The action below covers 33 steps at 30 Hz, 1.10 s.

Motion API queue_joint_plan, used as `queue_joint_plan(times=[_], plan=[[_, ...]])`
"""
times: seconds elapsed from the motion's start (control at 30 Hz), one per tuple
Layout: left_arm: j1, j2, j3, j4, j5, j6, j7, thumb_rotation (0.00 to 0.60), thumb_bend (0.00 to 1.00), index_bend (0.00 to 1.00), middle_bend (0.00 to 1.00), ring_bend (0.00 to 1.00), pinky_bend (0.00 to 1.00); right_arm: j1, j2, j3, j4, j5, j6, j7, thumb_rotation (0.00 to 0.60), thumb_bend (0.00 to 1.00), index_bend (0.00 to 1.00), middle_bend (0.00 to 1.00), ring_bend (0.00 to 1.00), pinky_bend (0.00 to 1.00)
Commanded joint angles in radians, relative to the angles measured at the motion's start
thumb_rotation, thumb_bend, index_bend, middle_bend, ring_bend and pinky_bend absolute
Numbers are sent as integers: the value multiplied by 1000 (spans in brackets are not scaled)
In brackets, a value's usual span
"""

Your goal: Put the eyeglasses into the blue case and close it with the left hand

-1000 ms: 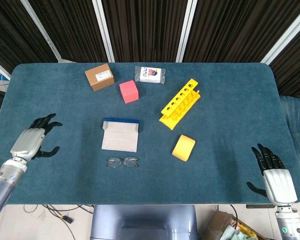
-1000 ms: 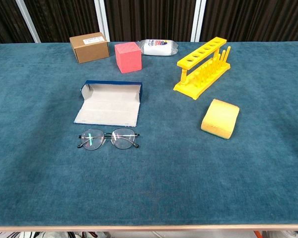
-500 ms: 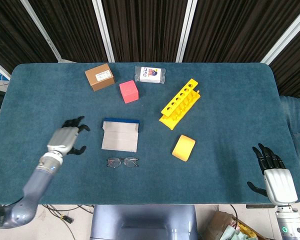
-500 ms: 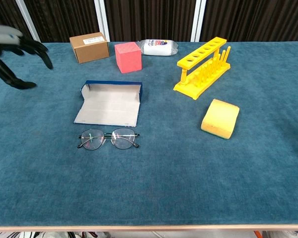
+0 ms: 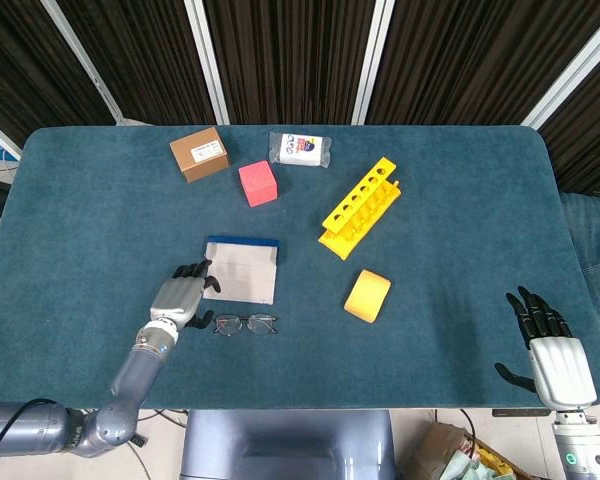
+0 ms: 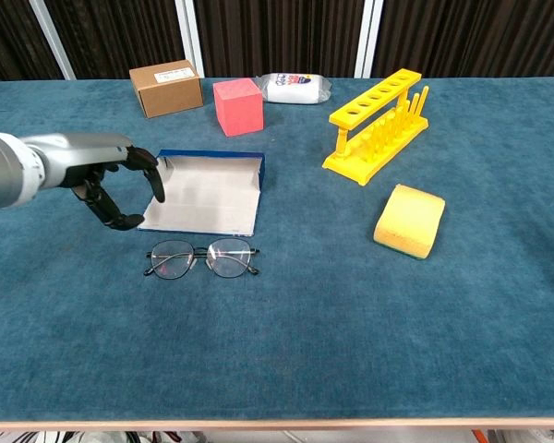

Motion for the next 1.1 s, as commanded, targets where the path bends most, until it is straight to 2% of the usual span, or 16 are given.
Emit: queue_joint_plan(times=[0.03,0.33,0.47,0.77,1.1], plan=[[-5,-48,7,31,38,31,-4,600,408,367,37,0,0,0,0,-1,0,-1,0,1,600,155,0,0,86,187],[-4,-119,27,48,105,83,15,600,405,404,46,0,0,0,1,2,-2,4,-2,2,600,155,0,0,86,187],[-7,-149,36,62,129,109,41,600,358,409,46,0,0,0,1,2,-2,8,-4,2,600,155,0,0,86,187],[-8,-206,48,84,167,134,82,600,325,451,65,0,0,2,3,6,-4,15,-8,4,600,156,0,0,86,187],[5,-240,47,118,164,131,98,600,321,456,68,0,0,2,5,9,-9,25,-11,9,600,156,0,0,86,187]])
